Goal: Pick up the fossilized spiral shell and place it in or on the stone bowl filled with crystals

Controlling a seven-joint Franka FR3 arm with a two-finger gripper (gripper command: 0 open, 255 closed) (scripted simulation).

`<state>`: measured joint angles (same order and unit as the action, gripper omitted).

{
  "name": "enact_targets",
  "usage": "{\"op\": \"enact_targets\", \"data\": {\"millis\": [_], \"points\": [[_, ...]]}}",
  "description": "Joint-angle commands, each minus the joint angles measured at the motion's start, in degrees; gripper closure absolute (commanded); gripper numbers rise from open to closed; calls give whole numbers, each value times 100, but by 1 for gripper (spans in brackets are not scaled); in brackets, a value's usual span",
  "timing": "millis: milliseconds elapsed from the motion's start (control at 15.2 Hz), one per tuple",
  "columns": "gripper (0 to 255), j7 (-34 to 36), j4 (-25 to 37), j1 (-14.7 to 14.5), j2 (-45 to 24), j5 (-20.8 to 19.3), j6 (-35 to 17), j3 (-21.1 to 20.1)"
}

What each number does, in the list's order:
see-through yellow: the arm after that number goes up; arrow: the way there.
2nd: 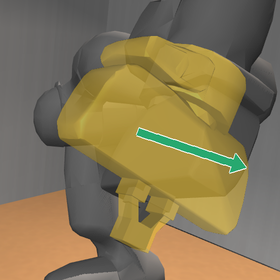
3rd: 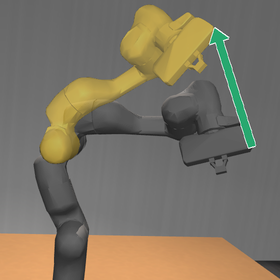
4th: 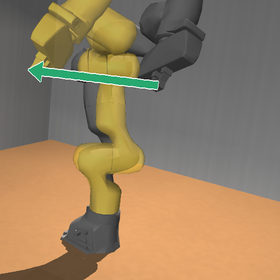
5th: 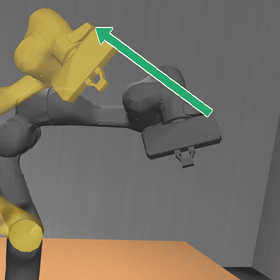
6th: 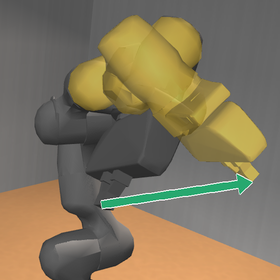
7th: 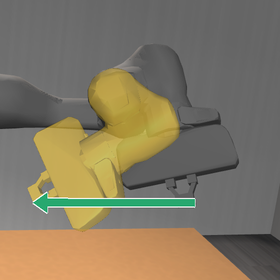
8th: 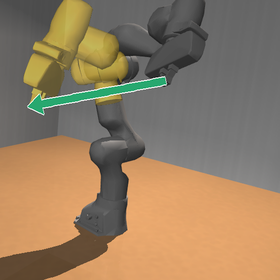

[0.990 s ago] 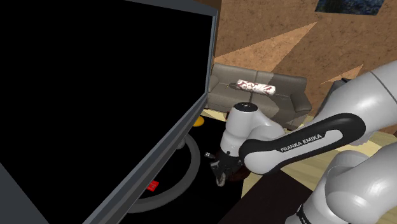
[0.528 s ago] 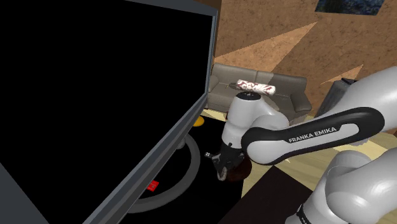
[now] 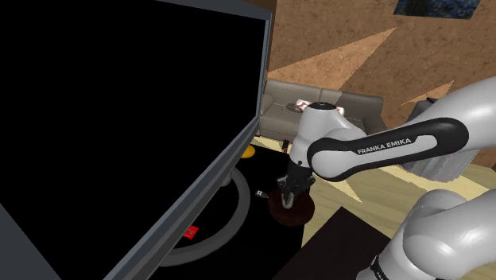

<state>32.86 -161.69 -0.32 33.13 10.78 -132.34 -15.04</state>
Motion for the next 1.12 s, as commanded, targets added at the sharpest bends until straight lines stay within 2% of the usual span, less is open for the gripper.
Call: {"op": "enact_targets", "data": {"millis": [0, 330, 1056], "points": [[255, -346, -6, 215, -33, -165, -24, 267], [255, -1228, 240, 805, -336, -613, -48, 964], [255, -1241, -141, 804, -1124, -582, -1216, 916]]}}
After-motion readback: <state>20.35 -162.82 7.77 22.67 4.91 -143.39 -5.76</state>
